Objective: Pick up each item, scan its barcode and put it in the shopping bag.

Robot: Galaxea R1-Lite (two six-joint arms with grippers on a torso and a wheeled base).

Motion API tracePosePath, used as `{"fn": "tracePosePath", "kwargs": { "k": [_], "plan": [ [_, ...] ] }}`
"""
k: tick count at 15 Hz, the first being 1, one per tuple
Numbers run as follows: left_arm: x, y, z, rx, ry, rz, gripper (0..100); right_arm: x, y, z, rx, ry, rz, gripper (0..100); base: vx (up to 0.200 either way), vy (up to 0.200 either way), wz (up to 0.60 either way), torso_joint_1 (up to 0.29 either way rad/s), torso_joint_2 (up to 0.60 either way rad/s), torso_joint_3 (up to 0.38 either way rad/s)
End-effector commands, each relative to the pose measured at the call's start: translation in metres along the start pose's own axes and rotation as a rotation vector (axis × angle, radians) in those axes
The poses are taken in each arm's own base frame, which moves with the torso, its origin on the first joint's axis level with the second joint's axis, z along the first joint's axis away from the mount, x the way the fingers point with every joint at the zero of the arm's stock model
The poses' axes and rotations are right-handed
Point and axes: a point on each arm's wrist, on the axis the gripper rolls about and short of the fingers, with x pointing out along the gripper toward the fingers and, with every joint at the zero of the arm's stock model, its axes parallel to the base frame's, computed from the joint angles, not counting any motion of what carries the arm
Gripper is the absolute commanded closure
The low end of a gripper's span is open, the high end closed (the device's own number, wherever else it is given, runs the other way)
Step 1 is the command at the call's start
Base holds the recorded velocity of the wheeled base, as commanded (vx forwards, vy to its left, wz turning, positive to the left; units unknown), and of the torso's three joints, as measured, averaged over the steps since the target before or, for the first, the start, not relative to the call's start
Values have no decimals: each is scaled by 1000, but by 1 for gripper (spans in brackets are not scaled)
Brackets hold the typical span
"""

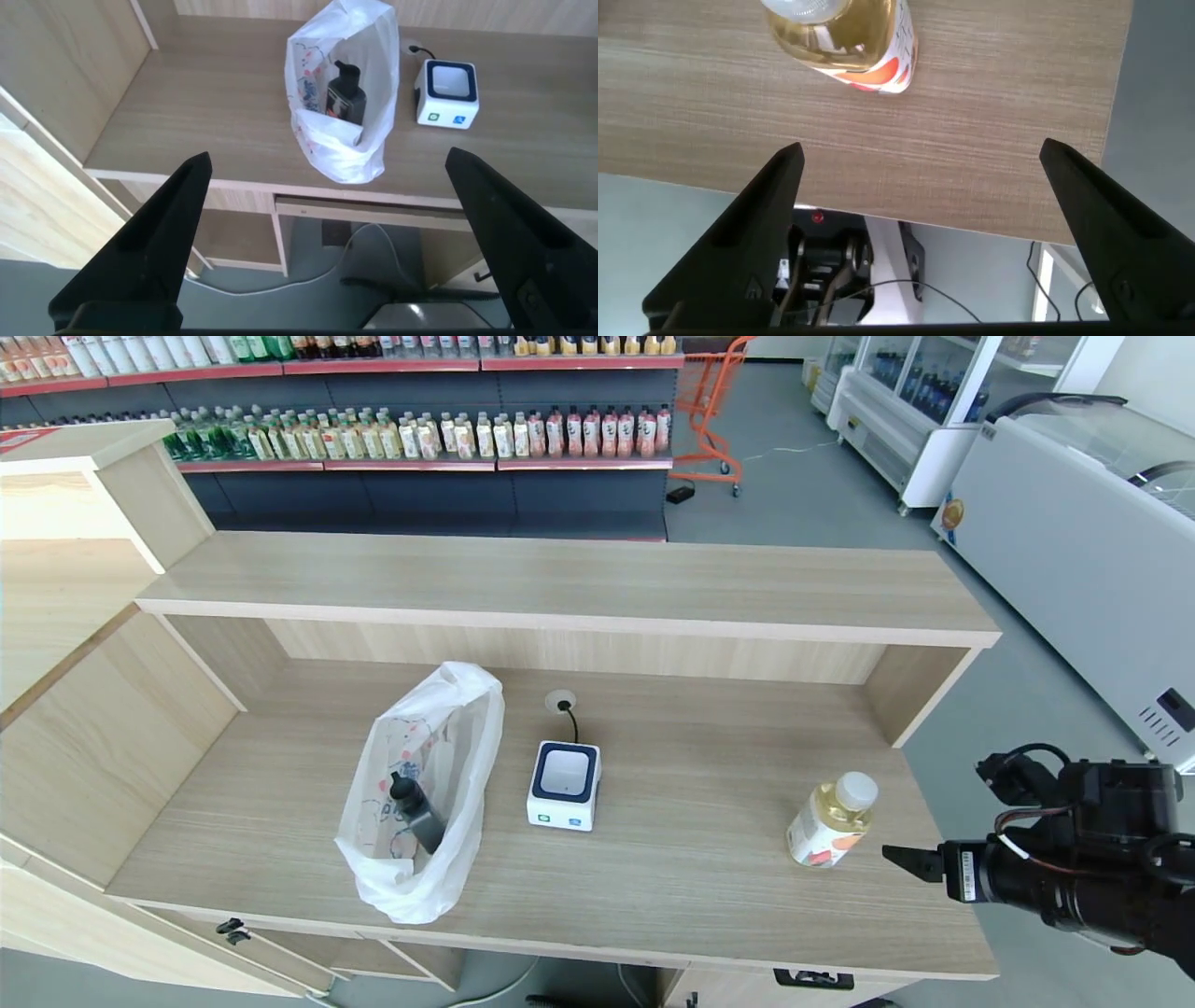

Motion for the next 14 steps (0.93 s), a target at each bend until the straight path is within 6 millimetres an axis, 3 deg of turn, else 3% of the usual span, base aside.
{"fn": "tracePosePath", "kwargs": {
  "k": [1,5,7,14],
  "plan": [
    [0,0,0,0,0,0,0,15,-2,-14,-15,78,27,0,0,0,0,0,0,0],
    [0,0,0,0,0,0,0,41,4,-21,-110,73,53,0,0,0,0,0,0,0],
    [0,0,0,0,0,0,0,56,16,-19,-159,19,91,0,0,0,0,0,0,0],
    [0,0,0,0,0,0,0,98,35,-25,-194,-77,107,0,0,0,0,0,0,0]
  ]
}}
